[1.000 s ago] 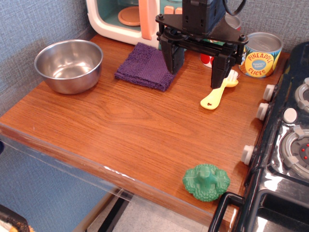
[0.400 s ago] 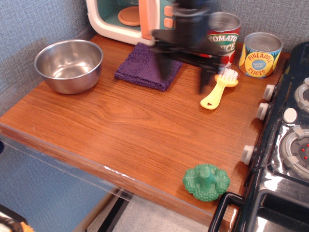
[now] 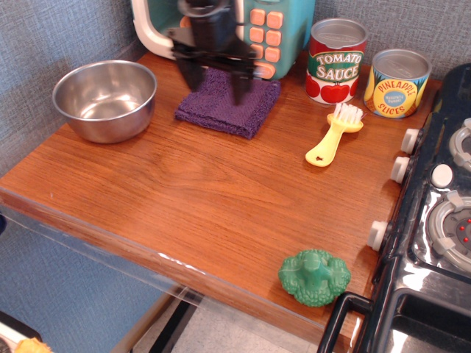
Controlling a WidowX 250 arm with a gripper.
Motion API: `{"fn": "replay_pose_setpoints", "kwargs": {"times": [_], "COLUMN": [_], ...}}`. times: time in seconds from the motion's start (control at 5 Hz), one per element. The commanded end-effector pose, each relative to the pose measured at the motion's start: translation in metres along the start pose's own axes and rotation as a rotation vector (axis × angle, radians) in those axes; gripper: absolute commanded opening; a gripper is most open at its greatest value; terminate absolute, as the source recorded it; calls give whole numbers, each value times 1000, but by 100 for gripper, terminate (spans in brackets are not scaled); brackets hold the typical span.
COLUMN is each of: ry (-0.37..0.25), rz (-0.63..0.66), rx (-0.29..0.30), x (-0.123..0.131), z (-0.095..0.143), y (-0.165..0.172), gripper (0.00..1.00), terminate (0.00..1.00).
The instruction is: Slide the cloth to the bottom left of the brush handle.
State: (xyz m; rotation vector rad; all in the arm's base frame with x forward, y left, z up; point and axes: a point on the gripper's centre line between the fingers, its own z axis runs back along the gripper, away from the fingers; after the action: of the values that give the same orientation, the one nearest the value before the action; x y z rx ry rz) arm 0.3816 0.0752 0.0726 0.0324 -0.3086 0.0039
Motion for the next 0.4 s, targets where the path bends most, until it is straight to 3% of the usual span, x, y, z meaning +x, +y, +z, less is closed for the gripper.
{"fn": "replay_pose_setpoints", "kwargs": {"times": [0.0,0.2], "ry": [-54,-30], "rz": [-18,-43], "rx": [-49,-109], "x": [60,66], "z": [-25,-45], "y": [21,2], "gripper": [100,100], "terminate": [0,0]}}
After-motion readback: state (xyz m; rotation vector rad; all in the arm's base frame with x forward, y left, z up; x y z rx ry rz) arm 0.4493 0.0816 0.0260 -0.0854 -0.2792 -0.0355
